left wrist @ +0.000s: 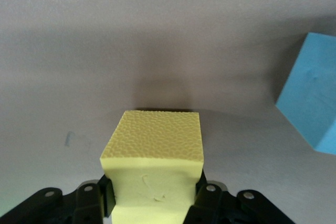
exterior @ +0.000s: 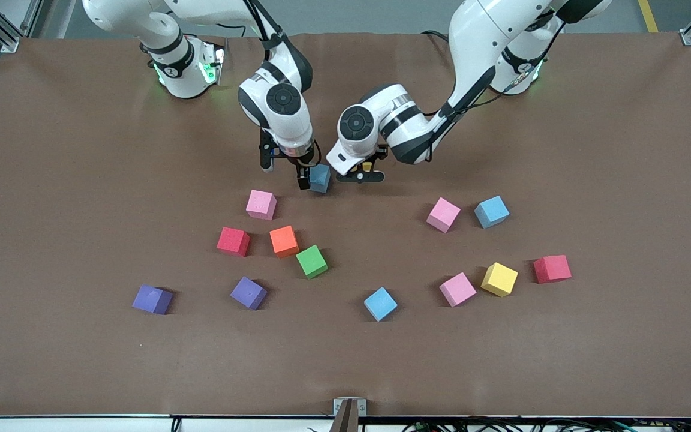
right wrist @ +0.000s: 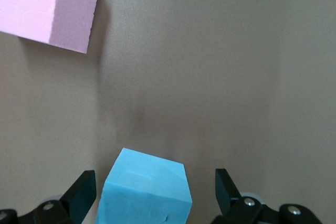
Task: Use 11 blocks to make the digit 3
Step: 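Hold the yellow and blue cubes side by side with both grippers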
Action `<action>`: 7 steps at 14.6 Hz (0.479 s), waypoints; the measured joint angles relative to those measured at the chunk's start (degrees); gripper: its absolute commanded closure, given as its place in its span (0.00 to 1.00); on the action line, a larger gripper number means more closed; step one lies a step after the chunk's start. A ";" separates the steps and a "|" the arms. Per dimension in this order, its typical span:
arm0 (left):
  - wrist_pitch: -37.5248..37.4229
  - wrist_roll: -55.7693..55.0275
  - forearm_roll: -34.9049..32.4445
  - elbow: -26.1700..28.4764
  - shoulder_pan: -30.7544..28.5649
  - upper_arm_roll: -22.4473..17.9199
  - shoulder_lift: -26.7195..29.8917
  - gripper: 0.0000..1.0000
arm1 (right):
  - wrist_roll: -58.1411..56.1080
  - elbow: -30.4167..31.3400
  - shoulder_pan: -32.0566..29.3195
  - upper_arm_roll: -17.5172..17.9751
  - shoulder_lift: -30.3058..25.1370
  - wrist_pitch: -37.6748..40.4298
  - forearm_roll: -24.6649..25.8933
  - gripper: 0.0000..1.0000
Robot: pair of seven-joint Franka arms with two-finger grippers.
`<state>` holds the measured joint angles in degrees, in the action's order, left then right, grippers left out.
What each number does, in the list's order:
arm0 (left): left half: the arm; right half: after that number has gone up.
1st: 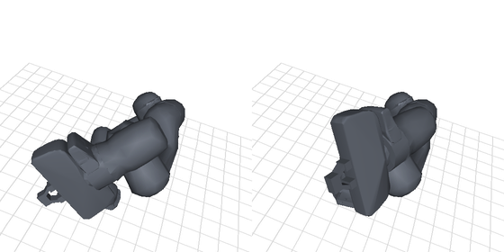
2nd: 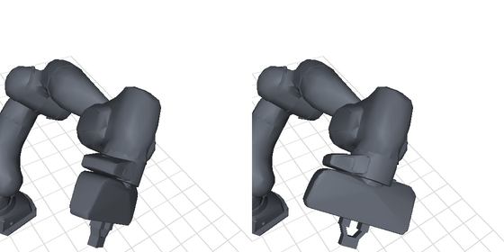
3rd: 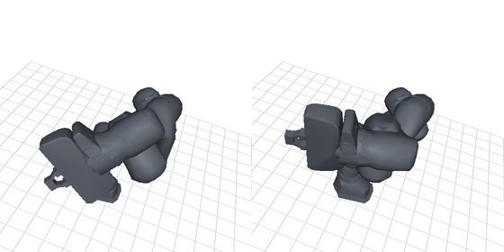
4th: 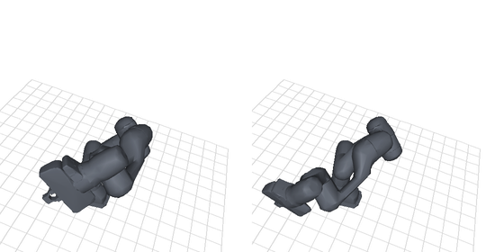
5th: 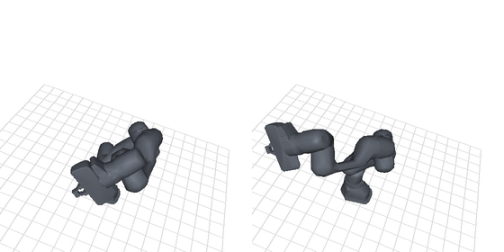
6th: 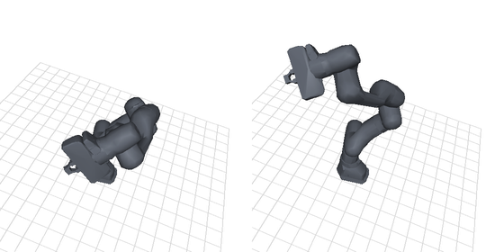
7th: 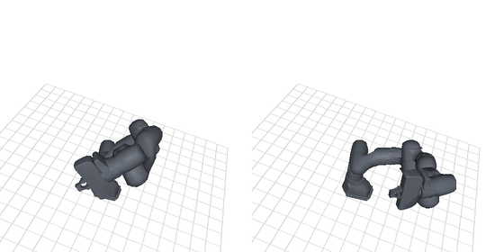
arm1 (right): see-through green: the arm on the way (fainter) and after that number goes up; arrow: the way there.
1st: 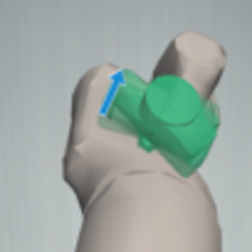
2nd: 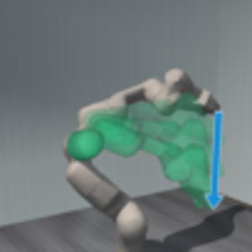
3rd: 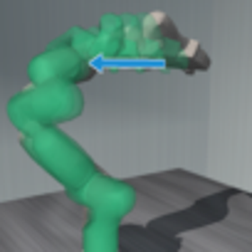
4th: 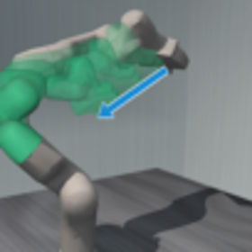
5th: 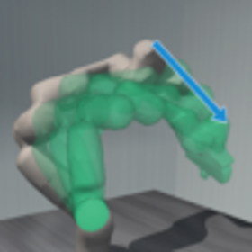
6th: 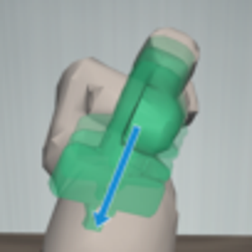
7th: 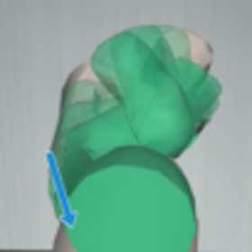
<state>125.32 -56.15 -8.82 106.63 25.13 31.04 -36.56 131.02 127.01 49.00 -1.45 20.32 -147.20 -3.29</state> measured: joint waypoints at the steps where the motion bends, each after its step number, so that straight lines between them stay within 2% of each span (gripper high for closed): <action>1: -0.01 -0.94 -0.95 -0.02 0.11 0.00 -0.45 0.85 | 0.65 -0.32 0.01 0.01 0.28 -0.03 0.00 0.00; 7: -0.40 -1.99 -1.29 -0.69 0.22 0.03 -1.03 0.84 | 3.30 -2.08 0.49 0.06 2.78 -2.22 -0.04 0.00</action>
<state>124.92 -58.13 -10.11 105.94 25.36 31.06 -37.59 134.32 124.93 49.50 -1.39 23.10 -149.41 -3.33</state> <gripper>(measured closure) 0.441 0.000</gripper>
